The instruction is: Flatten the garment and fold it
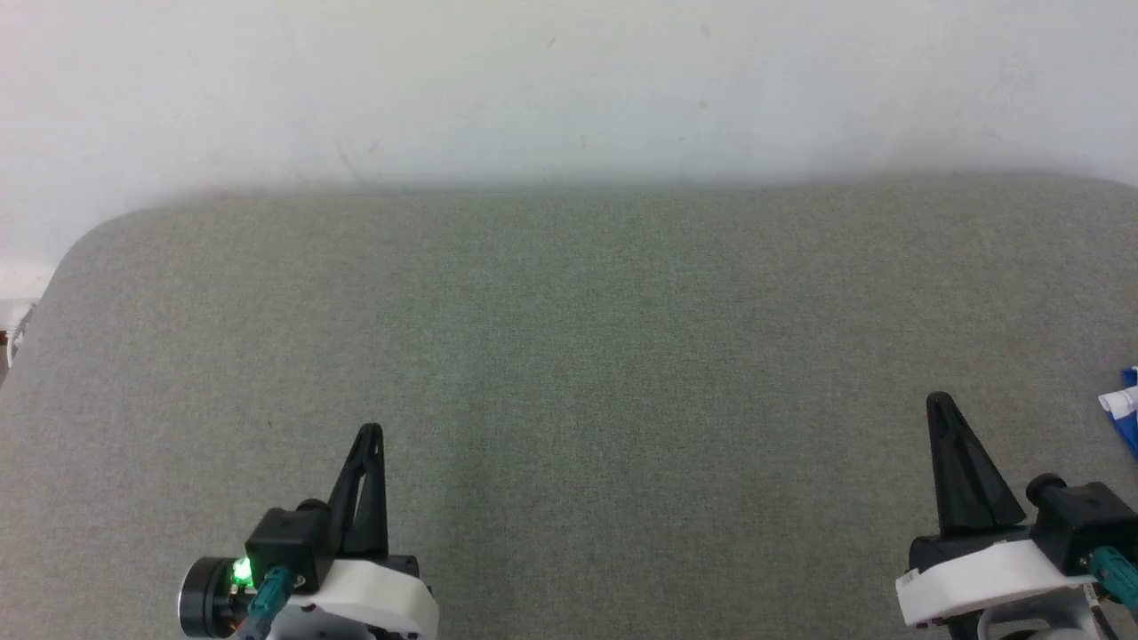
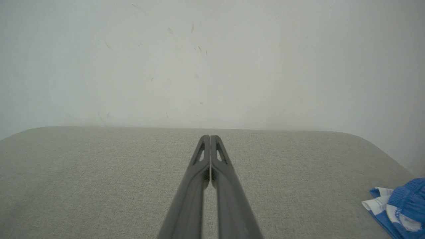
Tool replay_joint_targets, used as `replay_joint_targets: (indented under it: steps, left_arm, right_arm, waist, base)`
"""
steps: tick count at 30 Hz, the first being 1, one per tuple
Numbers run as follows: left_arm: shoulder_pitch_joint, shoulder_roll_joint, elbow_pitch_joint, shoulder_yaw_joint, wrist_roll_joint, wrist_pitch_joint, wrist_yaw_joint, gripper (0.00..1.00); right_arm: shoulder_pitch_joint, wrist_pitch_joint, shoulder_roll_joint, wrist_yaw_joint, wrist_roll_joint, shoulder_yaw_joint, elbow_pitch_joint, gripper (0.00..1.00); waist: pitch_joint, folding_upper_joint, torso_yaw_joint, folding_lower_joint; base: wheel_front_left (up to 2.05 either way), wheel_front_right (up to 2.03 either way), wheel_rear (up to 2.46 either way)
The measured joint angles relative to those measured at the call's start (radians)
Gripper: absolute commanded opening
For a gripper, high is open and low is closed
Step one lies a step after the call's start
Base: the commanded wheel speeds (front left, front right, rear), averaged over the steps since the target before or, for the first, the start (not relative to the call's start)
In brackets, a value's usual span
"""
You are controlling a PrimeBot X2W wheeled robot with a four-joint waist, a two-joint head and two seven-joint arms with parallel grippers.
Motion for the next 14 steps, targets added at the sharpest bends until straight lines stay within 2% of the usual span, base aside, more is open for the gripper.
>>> replay_joint_targets:
  steps: [14]
  left_arm:
    - [-0.001,0.0,-0.008,0.007,0.011,0.027,-0.001,0.0]
  right_arm:
    - [-0.004,0.026,0.0,0.0,-0.012,0.009,0.0,0.0]
  waist:
    - [-0.006,0.0,-0.002,0.0]
  base:
    - [0.0,0.0,0.0]
